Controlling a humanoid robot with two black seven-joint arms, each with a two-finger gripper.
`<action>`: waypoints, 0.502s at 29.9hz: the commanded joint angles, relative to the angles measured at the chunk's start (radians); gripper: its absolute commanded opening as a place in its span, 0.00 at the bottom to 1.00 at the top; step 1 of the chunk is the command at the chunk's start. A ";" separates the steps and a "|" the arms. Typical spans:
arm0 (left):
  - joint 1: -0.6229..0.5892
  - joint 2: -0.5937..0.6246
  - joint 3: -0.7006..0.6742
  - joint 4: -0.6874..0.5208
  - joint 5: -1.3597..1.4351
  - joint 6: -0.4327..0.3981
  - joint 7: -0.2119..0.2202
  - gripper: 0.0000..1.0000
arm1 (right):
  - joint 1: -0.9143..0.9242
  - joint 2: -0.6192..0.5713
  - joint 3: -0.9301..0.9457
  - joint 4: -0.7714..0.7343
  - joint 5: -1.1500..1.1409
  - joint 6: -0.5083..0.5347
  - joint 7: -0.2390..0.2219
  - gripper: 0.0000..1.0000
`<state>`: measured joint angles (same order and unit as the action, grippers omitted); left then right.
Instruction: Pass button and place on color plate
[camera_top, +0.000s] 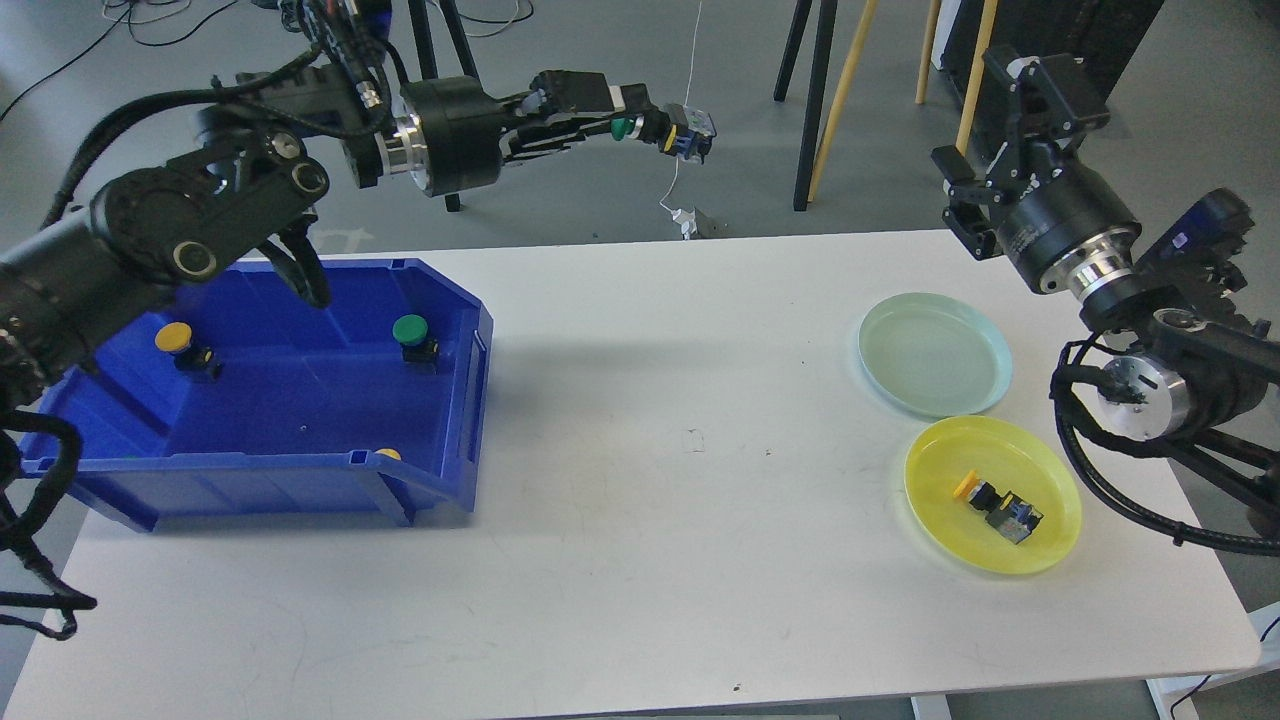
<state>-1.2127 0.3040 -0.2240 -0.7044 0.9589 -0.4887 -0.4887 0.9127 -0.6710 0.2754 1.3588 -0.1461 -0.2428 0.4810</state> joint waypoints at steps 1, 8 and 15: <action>0.015 -0.048 -0.002 0.042 -0.066 0.000 0.000 0.08 | 0.025 0.102 -0.030 -0.067 -0.006 0.002 0.001 1.00; 0.027 -0.062 -0.002 0.043 -0.120 0.000 0.000 0.09 | 0.044 0.218 -0.035 -0.115 -0.003 0.002 0.004 0.99; 0.028 -0.074 0.000 0.048 -0.120 0.000 0.000 0.09 | 0.046 0.260 -0.035 -0.122 -0.001 0.002 0.005 0.99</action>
<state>-1.1856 0.2324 -0.2252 -0.6610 0.8390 -0.4887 -0.4887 0.9581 -0.4308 0.2408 1.2373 -0.1488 -0.2407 0.4857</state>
